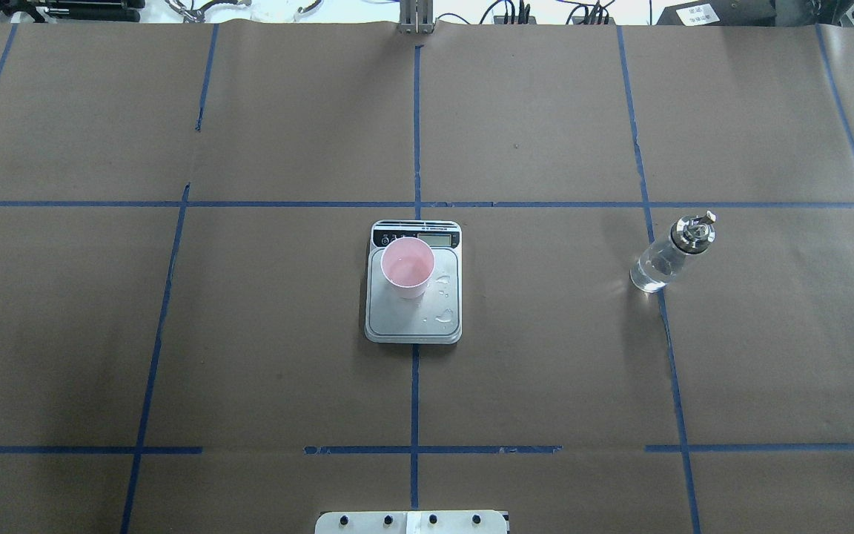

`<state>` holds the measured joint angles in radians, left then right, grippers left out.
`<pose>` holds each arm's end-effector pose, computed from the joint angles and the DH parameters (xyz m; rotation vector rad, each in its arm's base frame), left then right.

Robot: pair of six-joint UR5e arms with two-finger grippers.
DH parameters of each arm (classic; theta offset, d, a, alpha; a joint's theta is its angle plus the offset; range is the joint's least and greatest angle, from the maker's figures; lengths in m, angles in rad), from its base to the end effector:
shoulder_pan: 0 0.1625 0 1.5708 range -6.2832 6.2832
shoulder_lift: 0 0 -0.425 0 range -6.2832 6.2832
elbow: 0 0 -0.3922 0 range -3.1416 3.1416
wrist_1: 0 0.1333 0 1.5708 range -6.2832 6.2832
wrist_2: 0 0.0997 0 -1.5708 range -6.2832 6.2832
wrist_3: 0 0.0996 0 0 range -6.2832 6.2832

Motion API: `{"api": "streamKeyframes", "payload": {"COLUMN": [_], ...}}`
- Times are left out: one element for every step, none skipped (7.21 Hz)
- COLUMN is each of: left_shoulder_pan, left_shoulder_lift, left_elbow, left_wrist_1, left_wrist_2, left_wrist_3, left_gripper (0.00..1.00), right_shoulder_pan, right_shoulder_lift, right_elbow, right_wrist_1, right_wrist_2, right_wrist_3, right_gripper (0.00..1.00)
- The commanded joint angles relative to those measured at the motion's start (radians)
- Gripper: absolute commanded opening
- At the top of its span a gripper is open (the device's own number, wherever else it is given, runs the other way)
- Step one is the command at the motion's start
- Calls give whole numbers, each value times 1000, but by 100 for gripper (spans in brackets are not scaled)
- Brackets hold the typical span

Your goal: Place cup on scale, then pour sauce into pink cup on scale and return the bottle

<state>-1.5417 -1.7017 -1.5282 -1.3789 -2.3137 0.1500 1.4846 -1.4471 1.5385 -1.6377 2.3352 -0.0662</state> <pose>-0.0503 -0.5394 0.6325 -0.0538 0.7474 0.1322 0.0173 -0.5480 0.6179 0.0157 -0.7654 -0.1543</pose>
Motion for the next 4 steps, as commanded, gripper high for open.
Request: {"api": "streamKeyframes", "payload": {"left_shoulder_pan": [0,3,3,3], "left_shoulder_lift": [-4,-15,-38,-70], "left_elbow": [0,2,26,72], "left_wrist_1": [-3,-8,-8,-34], "left_wrist_2": [-3,-4,-4,-4], "left_wrist_3": [-1,-4,-15,-13], "left_gripper": [100,100,100,100], "right_shoulder_pan": [0,2,0,2], "right_shoulder_lift": [-6,-16,-38,-41], "right_elbow": [-32,-26,-15,11], "right_wrist_1": [7,7,12,16], "right_wrist_2": [-3,7,27,35], "right_wrist_3": [-12,-14,-15,-14], "right_gripper": [100,100,100,100]}}
